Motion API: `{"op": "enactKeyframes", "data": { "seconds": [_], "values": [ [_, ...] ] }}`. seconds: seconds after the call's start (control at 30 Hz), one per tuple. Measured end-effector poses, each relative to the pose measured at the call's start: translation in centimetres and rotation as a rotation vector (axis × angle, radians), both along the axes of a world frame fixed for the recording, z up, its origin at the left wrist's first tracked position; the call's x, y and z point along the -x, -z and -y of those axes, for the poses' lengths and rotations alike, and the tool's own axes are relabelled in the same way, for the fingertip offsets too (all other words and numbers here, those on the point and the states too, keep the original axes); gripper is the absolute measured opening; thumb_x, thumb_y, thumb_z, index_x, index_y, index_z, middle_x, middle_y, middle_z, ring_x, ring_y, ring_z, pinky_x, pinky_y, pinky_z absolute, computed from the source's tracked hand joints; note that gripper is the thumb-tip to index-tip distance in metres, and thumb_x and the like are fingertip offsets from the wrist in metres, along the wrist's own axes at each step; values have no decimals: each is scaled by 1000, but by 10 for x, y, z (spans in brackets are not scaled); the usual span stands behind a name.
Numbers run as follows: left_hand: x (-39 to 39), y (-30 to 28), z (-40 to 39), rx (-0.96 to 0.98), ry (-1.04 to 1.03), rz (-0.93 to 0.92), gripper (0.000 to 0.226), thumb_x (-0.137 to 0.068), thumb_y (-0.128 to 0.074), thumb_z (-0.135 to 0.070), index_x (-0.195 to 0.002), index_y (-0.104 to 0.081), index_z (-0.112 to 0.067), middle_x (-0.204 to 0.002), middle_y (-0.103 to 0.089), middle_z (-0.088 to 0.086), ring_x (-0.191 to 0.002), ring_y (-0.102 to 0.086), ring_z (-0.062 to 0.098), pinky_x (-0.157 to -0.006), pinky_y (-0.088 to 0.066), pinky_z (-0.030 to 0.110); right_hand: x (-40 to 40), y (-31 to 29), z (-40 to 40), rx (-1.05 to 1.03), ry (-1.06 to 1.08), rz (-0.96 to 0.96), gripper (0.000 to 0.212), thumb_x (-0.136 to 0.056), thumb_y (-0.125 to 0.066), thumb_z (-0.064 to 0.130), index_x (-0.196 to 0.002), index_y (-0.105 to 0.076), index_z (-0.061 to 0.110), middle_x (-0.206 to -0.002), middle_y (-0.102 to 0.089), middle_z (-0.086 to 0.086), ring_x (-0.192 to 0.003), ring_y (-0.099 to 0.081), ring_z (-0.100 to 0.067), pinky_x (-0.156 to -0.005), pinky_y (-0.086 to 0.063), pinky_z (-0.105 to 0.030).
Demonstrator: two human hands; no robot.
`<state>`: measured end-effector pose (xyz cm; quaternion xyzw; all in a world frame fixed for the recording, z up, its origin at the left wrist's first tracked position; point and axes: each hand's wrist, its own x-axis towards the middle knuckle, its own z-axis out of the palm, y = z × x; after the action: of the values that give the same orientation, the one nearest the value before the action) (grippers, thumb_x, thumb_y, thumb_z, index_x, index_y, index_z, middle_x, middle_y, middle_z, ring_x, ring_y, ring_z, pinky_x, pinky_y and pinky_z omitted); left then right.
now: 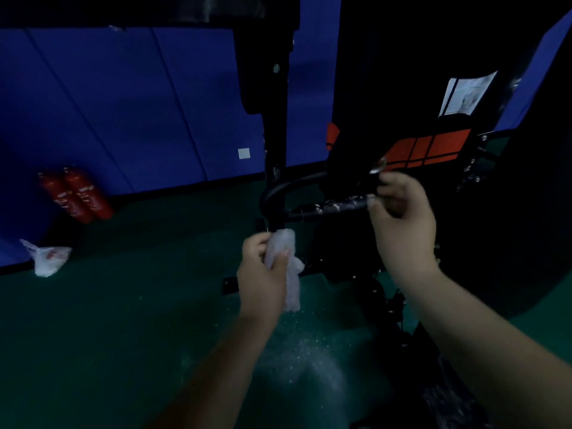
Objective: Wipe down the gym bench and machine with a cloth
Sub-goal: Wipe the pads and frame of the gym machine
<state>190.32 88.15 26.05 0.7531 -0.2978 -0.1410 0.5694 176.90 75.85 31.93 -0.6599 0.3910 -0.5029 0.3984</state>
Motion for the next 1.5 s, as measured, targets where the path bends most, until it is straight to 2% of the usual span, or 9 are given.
{"op": "enactKeyframes", "data": {
  "seconds": [0.17,0.3,0.4,0.53,0.63,0.83,1.1,1.27,1.5],
  "values": [
    [23,-8,11,43,53,28,11,-93,-57,-19,-99,-47,-18,-90,-57,-11,-78,-57,0,-63,-44,11,-11,42,-36,-406,-369,-56,18,-96,-54,17,-102,-65,29,-105,-71,-1,-96,-66,-11,-79,-49,-19],
    [29,-3,17,2,167,-4,8,-97,-49,-19,-104,-48,-24,-102,-60,-1,-92,-61,13,-79,-51,33,-20,54,-49,-614,-559,85,29,-101,-42,29,-118,-64,21,-108,-71,-1,-103,-66,-12,-90,-53,-30],
    [21,-3,14,-45,244,85,24,-98,-48,-17,-118,-60,-20,-119,-59,-3,-107,-57,9,-94,-47,27,-28,65,-48,-729,-529,234,29,-99,-46,28,-121,-62,15,-109,-71,-8,-104,-67,-22,-95,-51,-42],
    [-15,-19,12,-42,57,230,28,-95,-54,-19,-123,-59,-22,-119,-55,-5,-102,-54,2,-78,-38,0,-44,75,-38,-512,-294,188,27,-98,-51,25,-123,-61,24,-109,-68,0,-100,-66,-11,-91,-53,-30],
    [-38,-30,19,20,-27,222,53,-92,-61,-22,-140,-38,-22,-131,-45,-5,-103,-53,5,-75,-41,4,-66,74,-28,-211,-92,3,40,-97,-53,23,-136,-47,33,-108,-48,3,-84,-54,9,-82,-41,-5],
    [-45,-36,43,10,130,285,36,-98,-49,-21,-134,-43,-23,-124,-56,-4,-110,-53,8,-88,-40,17,-113,74,-20,-45,-85,-338,44,-96,-42,23,-140,-42,29,-121,-37,-17,-96,-52,-35,-76,-42,-34],
    [-56,-27,48,41,150,383,27,-99,-46,-15,-125,-51,-21,-106,-59,0,-87,-54,0,-68,-35,-4,-84,78,8,270,-28,-607,35,-97,-41,15,-131,-51,16,-108,-34,-11,-70,-49,-32,-62,-49,-37],
    [-58,-30,45,72,203,419,23,-98,-47,-10,-120,-53,-17,-84,-56,-10,-68,-53,-12,-62,-39,0,-75,75,29,150,39,-587,28,-96,-44,21,-118,-59,12,-113,-44,-17,-93,-54,-33,-78,-47,-36],
    [-55,-34,40,62,232,399,24,-99,-47,-11,-121,-51,-20,-80,-56,-7,-64,-54,-10,-55,-41,2,-23,89,75,-26,415,-522,30,-93,-44,20,-116,-62,13,-99,-37,-5,-70,-39,-16,-70,-33,-30]
  ]
}}
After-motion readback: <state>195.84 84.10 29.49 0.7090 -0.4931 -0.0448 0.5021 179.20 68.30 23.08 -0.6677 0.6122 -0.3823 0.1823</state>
